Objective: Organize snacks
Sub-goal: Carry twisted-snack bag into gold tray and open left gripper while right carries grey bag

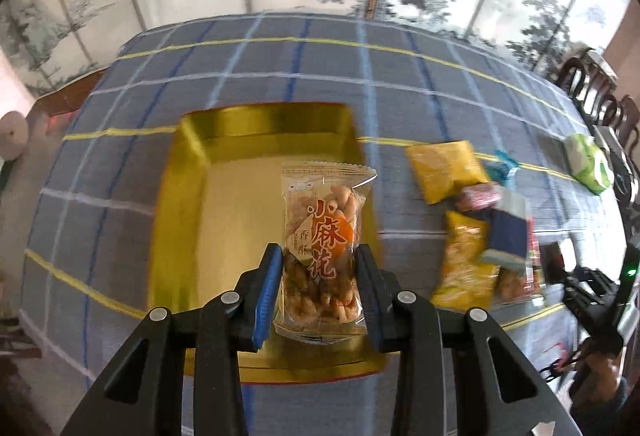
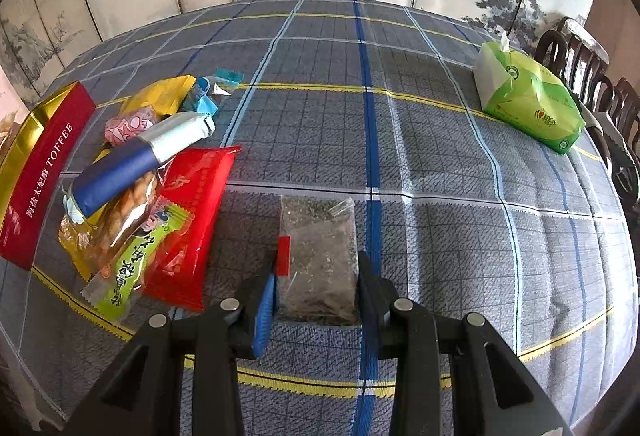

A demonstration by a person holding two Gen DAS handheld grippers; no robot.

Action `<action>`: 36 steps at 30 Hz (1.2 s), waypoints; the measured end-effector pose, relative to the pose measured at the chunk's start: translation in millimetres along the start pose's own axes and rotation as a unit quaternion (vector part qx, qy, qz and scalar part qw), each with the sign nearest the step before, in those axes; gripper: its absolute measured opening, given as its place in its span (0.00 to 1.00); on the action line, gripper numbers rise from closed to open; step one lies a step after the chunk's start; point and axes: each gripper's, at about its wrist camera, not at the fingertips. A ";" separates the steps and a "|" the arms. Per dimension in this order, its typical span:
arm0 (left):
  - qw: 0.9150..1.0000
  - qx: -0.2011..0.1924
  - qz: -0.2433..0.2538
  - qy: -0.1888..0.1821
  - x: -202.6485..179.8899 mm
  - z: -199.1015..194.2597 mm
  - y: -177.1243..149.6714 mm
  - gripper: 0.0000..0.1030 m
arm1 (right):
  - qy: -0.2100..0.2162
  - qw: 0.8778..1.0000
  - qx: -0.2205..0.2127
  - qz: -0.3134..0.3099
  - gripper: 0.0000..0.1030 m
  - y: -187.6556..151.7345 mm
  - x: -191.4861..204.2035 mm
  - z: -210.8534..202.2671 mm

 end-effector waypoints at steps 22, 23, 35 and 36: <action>0.996 0.061 0.021 0.068 57.9 54.7 -40.2 0.33 | -0.018 0.999 0.019 0.044 0.34 6.7 -0.6 -0.8; 0.995 0.063 0.021 0.068 58.9 55.6 -41.2 0.33 | -0.020 0.998 0.015 0.049 0.34 7.0 -1.4 -3.7; 0.997 0.052 0.023 0.060 71.1 52.5 -45.0 0.33 | -0.011 0.997 -0.049 0.052 0.34 30.8 29.2 -59.5; 0.997 0.052 0.020 0.059 73.3 52.3 -44.9 0.33 | -0.004 0.998 -0.050 0.048 0.34 32.0 35.9 -62.0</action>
Point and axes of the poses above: each gripper's, at about its wrist camera, not at the fingertips, and z roughly the way its jaws point, x to its left, y to its top, and after that the axes turned 5 degrees about y, right-handed
